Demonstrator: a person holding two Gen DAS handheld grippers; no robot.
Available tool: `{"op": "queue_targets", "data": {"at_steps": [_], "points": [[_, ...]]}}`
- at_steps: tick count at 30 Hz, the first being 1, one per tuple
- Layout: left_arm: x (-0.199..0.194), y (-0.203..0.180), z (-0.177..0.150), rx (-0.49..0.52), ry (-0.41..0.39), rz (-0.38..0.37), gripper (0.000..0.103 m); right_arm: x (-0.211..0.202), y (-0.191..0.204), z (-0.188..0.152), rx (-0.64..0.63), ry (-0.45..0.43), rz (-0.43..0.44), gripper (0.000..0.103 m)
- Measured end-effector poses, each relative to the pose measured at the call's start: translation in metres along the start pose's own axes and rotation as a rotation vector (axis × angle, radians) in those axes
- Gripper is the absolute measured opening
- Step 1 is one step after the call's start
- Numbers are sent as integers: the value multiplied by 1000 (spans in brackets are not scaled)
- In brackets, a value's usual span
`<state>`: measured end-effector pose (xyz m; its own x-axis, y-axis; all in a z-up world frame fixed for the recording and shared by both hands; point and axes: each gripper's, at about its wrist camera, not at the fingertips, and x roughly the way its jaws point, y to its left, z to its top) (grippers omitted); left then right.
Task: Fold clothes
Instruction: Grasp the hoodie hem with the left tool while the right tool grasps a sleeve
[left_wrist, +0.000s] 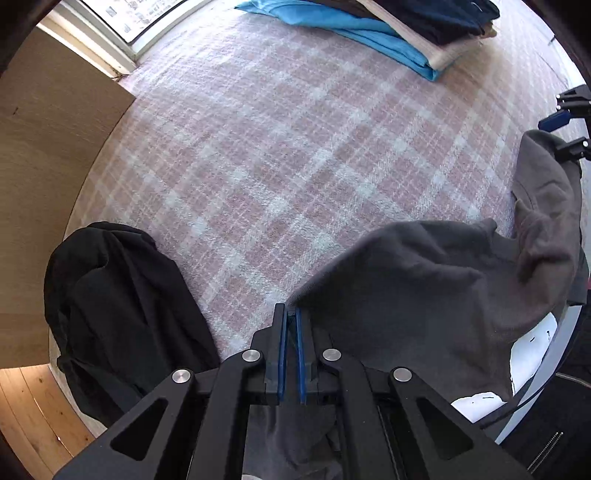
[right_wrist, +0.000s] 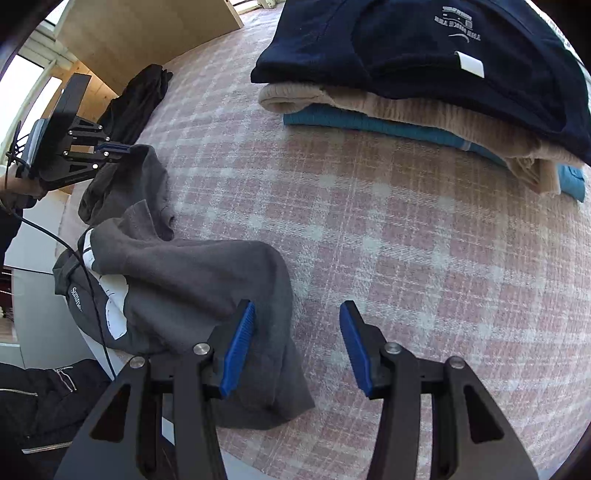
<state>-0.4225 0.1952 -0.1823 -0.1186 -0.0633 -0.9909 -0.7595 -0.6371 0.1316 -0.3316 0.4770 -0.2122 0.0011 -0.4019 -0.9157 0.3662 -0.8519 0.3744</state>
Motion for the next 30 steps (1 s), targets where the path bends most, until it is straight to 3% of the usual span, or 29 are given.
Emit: {"op": "queue_targets", "data": {"at_steps": [3,4,5,6,11,14,17,20,24,28,30], "points": [[-21,8,-9,-17,-31,-1,4,6,5,-1,-25,12,39,46],[-26,11,-12,-23,-33,11,4,6,9,-3,-37,11,47,39],[-30,13,-16,-28,-35,25,4,5,13,-5,-44,7,53,13],[-34,15,-25,-40,-35,25,4,4,17,-8,-51,4,59,5],[-47,19,-99,-140,-19,-9,4,-17,46,-39,-135,-41,73,5],[-32,10,-154,-220,37,-102,4,-13,60,-67,-152,15,84,5],[0,-1,-204,-278,159,-159,4,4,60,-90,-115,100,86,5],[0,-4,-218,-285,164,-140,6,3,59,-94,-93,132,61,8],[-42,-9,-210,-235,57,-95,12,-19,66,-93,-134,82,-13,23],[-69,-40,-199,-104,-1,-80,16,-40,81,-90,-209,11,-35,39],[-67,-66,-200,-22,9,-101,16,-41,89,-90,-243,-1,-43,39]]}}
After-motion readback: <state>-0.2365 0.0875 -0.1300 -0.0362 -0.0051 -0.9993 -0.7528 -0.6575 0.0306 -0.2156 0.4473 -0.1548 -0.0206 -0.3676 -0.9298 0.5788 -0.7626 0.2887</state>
